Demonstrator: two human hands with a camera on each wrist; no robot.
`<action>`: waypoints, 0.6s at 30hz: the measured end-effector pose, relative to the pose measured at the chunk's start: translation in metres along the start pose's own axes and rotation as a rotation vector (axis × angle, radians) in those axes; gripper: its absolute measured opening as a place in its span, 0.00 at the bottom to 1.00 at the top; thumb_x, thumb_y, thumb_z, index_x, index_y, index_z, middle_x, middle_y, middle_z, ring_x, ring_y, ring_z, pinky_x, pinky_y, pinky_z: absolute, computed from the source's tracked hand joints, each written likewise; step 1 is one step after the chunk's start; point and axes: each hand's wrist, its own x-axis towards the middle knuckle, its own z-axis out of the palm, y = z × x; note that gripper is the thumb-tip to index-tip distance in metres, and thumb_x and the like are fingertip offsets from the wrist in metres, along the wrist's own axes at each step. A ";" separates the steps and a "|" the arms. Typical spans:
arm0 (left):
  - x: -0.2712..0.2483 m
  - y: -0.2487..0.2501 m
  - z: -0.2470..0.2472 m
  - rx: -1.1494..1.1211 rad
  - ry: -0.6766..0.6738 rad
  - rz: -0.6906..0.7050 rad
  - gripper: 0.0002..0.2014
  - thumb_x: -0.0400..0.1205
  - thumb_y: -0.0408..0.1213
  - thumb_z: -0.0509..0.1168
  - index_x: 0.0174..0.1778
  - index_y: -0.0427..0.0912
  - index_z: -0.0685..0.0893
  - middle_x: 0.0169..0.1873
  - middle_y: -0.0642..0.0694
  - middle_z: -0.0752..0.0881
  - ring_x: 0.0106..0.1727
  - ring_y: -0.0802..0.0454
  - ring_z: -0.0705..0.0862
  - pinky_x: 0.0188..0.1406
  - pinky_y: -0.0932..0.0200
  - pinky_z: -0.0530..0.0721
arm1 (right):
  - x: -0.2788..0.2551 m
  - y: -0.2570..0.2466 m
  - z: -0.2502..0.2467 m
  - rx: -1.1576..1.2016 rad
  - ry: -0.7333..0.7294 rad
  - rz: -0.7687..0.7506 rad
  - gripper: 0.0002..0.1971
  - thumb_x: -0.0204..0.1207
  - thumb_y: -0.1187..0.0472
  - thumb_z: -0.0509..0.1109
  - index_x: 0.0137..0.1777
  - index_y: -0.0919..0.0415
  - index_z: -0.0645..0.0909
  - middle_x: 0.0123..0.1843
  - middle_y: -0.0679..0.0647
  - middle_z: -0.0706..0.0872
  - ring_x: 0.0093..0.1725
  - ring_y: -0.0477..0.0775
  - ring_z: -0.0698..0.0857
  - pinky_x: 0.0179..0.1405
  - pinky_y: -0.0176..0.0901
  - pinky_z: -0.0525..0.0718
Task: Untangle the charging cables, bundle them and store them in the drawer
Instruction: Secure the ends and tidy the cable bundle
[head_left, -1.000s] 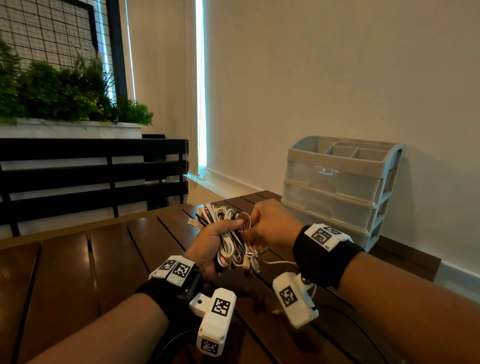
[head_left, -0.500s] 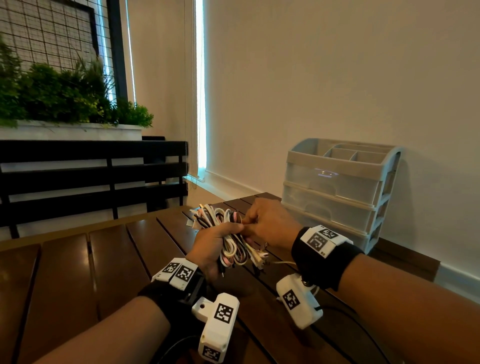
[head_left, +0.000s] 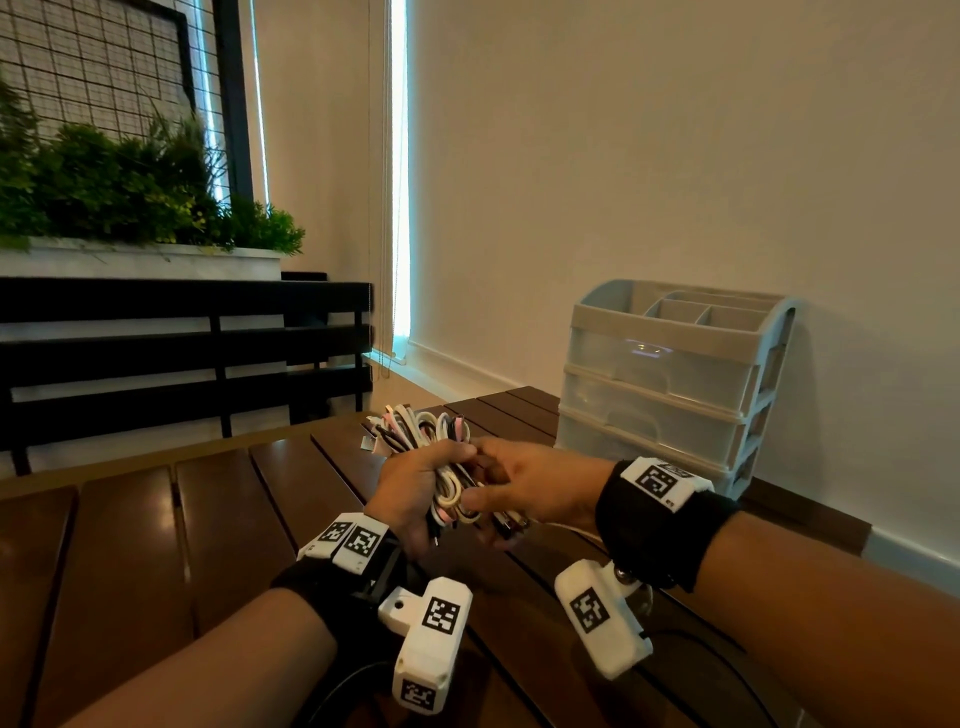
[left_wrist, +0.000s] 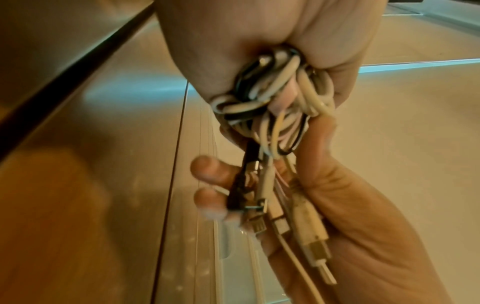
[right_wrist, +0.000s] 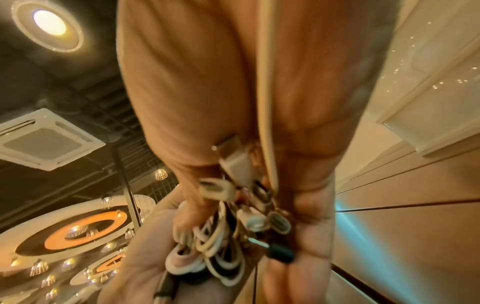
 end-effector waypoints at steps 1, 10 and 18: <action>-0.001 0.001 0.000 -0.002 -0.027 -0.010 0.11 0.72 0.27 0.67 0.48 0.26 0.84 0.41 0.28 0.87 0.34 0.37 0.87 0.31 0.49 0.88 | -0.001 0.000 0.000 0.018 -0.016 0.011 0.24 0.80 0.58 0.68 0.74 0.50 0.67 0.60 0.56 0.85 0.51 0.55 0.87 0.54 0.54 0.87; 0.000 0.000 -0.002 0.094 0.016 0.078 0.09 0.68 0.24 0.70 0.43 0.28 0.86 0.35 0.33 0.88 0.33 0.39 0.88 0.34 0.51 0.85 | -0.004 -0.004 -0.015 -0.117 0.162 -0.079 0.15 0.83 0.51 0.63 0.67 0.50 0.80 0.50 0.49 0.87 0.43 0.46 0.85 0.44 0.39 0.84; -0.006 -0.004 0.008 0.112 -0.155 0.045 0.17 0.61 0.26 0.70 0.46 0.26 0.86 0.38 0.33 0.88 0.36 0.42 0.88 0.40 0.51 0.89 | 0.006 -0.013 -0.020 -0.417 0.513 -0.202 0.08 0.76 0.53 0.74 0.41 0.58 0.85 0.30 0.45 0.83 0.28 0.37 0.79 0.29 0.26 0.73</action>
